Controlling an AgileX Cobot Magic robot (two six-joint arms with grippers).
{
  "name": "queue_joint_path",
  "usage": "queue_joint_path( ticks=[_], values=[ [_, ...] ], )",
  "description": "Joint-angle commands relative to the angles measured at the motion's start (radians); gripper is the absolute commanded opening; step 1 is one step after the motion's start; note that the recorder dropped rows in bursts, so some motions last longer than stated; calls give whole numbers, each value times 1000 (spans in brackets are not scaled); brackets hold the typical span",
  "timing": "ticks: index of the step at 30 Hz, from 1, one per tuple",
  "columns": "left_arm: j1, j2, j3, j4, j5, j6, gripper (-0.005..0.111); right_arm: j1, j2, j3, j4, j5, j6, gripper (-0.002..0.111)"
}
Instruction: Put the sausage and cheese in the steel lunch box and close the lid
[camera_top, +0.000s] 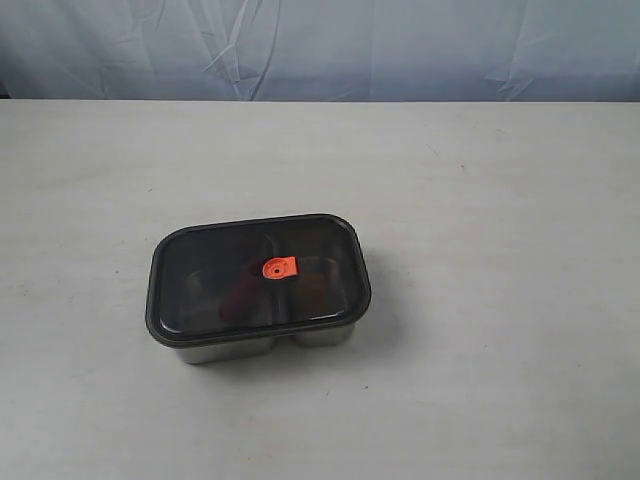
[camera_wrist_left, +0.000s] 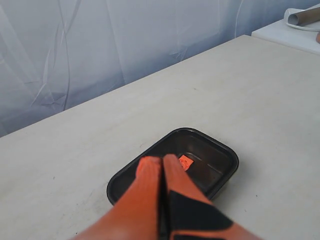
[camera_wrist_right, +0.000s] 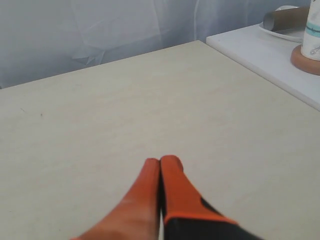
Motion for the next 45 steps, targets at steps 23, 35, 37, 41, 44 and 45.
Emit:
queue_joint_path(
  ticks=[23,35,37,41,44,45],
  values=[
    [122,-160,338,317,-435,-276,0,-4,-5,5,3,-17,-3,-1],
    [236,-307,553,372,-439,-506,0,-4,-5,5,3,-17,-3,-1],
    [245,-318,589,377,-439,-534,0,-4,-5,5,3,-17,-3,-1],
    [245,-318,632,384,-439,-571,0,-4,-5,5,3,-17,-3,-1],
    [245,-318,637,389,-443,-583,0,-4,-5,5,3,-17,-3,-1],
    [245,-318,637,392,-443,-583,0,-4,-5,5,3,-17,-3,-1]
  ],
)
